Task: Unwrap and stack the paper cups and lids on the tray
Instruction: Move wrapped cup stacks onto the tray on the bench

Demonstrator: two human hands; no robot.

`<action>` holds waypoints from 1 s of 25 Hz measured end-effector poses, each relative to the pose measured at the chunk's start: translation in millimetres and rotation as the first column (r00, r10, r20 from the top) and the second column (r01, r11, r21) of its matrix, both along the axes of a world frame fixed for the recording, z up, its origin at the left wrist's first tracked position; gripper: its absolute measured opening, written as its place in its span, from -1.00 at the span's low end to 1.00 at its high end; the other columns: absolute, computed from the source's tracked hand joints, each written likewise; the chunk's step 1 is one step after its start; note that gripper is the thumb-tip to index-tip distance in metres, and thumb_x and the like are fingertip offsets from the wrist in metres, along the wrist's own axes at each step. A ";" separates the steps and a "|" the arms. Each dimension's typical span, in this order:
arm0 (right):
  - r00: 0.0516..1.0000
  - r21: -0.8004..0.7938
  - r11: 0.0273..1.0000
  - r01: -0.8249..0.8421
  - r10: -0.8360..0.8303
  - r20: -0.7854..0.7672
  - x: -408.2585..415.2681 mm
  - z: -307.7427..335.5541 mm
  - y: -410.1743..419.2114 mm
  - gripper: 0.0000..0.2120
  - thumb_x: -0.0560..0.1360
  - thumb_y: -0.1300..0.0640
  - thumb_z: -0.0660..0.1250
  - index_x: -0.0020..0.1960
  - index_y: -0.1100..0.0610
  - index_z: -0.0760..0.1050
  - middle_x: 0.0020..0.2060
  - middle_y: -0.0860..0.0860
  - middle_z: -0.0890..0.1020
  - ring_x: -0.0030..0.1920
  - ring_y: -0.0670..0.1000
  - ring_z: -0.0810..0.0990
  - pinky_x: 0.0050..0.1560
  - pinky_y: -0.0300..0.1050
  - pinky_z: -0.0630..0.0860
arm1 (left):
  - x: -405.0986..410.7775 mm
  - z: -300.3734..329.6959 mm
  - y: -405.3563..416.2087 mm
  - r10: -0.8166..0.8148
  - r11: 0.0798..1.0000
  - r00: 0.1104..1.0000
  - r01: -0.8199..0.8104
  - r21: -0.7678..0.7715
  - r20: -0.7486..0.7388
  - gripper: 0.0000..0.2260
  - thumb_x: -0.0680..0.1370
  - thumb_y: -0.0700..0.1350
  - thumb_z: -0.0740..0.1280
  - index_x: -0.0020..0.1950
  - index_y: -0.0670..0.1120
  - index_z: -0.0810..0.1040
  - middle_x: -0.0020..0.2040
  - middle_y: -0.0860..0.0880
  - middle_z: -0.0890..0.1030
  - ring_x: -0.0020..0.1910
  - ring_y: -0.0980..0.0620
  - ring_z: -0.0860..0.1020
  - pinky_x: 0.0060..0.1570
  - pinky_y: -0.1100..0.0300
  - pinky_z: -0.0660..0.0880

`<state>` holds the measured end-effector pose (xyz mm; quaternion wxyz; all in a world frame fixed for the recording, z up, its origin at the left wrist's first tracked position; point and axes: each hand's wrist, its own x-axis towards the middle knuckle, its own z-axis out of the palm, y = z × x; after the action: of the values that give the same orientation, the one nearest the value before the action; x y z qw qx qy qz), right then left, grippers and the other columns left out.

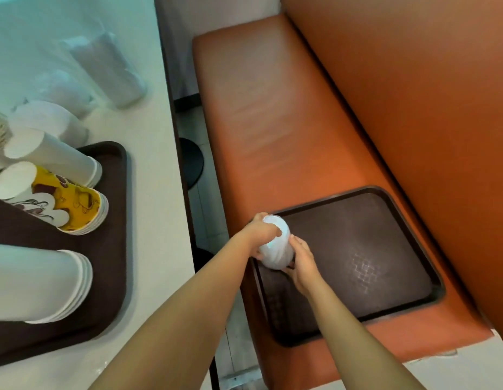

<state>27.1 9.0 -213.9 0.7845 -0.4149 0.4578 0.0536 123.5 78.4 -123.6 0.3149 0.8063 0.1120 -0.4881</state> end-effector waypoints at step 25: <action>0.763 -0.613 0.707 -0.353 0.597 0.249 229.2 253.4 137.0 -0.55 0.54 0.06 0.31 0.39 0.08 0.30 -0.05 0.06 0.49 -0.11 -0.04 0.49 -0.09 -0.15 0.46 | 180.8 256.2 177.1 -0.005 0.999 0.622 -0.026 0.028 0.783 -0.13 0.36 -0.03 0.52 0.52 -0.10 0.09 0.46 -0.09 0.21 0.39 -0.07 0.30 0.26 0.13 0.35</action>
<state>256.2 146.1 39.5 0.6756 -0.7223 0.1429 0.0378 304.2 255.5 132.5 0.3204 0.9432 -0.0224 -0.0850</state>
